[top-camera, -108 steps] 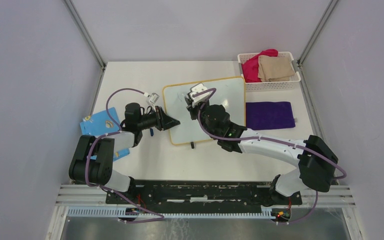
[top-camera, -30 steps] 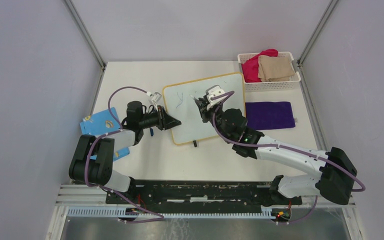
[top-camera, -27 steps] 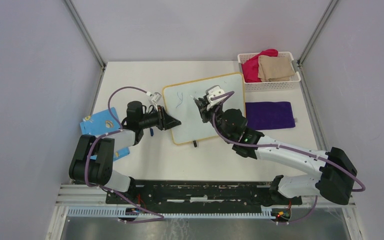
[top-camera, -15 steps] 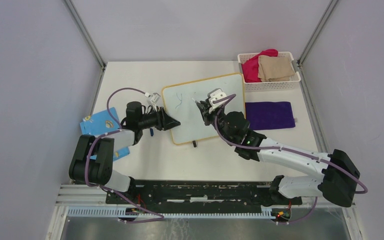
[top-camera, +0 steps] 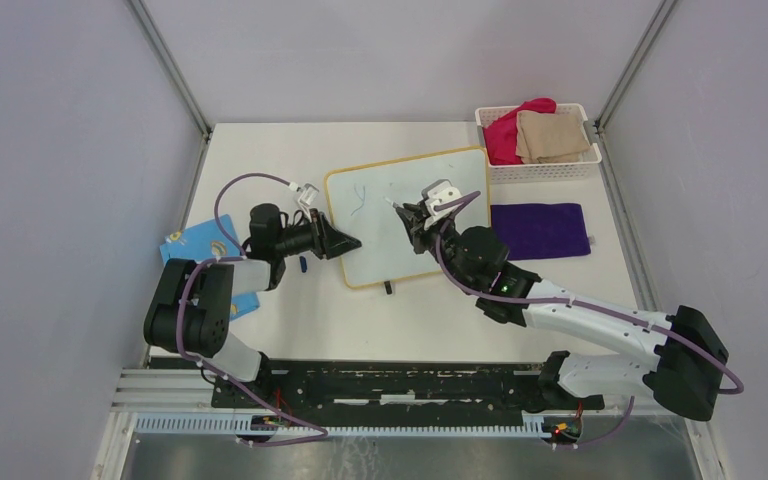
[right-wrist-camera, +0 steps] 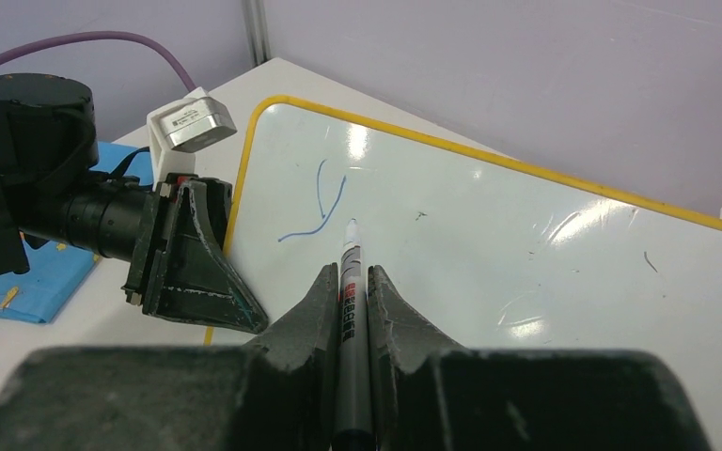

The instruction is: Write a sentence on the whiteboard

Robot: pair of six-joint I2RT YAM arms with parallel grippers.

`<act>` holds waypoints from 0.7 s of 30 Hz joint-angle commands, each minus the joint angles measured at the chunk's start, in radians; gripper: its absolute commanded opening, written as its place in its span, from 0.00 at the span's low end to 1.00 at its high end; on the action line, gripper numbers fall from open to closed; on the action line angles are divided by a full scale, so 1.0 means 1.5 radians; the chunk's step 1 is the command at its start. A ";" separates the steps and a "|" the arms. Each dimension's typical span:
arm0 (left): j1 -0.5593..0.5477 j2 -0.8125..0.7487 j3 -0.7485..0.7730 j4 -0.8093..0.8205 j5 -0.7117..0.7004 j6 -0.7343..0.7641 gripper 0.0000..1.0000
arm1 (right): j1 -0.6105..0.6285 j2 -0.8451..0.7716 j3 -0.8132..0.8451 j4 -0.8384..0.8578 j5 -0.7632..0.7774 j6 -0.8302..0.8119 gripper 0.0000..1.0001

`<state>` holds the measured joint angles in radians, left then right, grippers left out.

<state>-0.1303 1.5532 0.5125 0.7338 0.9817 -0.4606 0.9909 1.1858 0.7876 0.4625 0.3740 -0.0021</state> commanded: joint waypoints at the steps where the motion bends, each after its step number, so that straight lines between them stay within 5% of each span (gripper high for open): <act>1: 0.002 0.007 -0.006 0.067 0.018 0.001 0.45 | 0.000 -0.011 0.003 0.035 -0.009 -0.001 0.00; 21: 0.003 0.038 -0.009 0.039 0.000 0.033 0.34 | 0.000 0.003 -0.005 0.045 -0.008 -0.003 0.00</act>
<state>-0.1303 1.5944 0.5003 0.7830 1.0042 -0.4599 0.9909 1.1866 0.7715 0.4629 0.3626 -0.0021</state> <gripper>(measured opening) 0.345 0.172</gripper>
